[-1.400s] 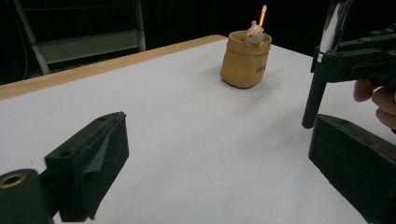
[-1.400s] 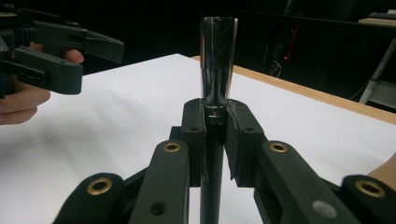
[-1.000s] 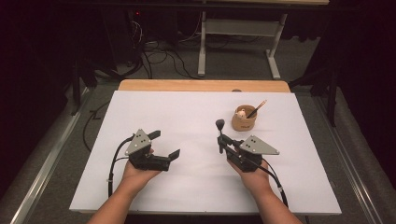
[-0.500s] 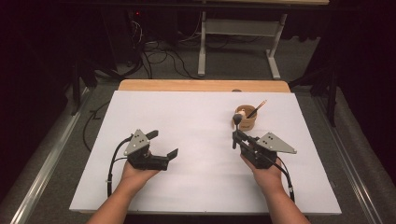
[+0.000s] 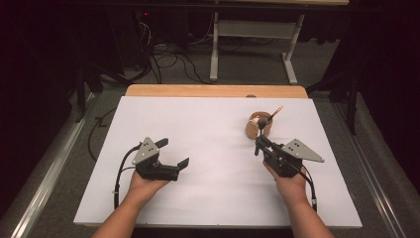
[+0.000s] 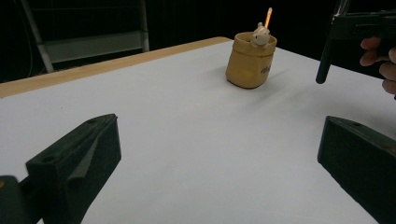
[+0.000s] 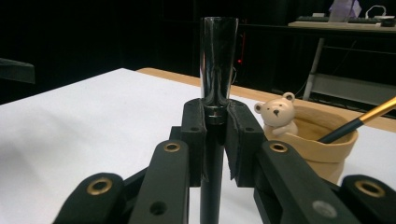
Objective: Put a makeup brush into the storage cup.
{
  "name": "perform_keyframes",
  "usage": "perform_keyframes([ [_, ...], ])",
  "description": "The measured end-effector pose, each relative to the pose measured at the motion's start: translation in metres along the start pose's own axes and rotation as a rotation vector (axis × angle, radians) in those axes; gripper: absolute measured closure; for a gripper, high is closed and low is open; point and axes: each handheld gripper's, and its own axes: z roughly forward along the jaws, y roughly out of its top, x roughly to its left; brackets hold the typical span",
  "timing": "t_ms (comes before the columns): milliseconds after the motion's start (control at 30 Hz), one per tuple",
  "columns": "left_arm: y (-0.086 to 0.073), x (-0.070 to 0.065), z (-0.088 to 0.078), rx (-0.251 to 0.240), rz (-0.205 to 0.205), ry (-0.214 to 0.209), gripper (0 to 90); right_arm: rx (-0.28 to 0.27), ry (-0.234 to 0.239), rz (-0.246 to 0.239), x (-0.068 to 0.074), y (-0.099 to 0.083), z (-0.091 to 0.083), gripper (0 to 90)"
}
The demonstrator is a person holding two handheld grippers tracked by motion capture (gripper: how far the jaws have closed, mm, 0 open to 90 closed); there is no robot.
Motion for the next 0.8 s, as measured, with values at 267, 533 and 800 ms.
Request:
perform_keyframes([
  [267, 0.001, -0.003, -0.003, -0.002, 0.011, -0.001, 0.3, -0.023, -0.060, 0.027, -0.018, 0.000, -0.011, 81.0],
  [533, 0.001, -0.003, -0.002, -0.002, 0.010, -0.005, 0.3, -0.036, -0.127, 0.050, -0.039, -0.001, -0.022, 81.0],
  [800, 0.001, -0.002, -0.003, -0.009, 0.003, -0.006, 0.5, -0.027, -0.160, 0.056, -0.050, -0.004, -0.024, 81.0],
])
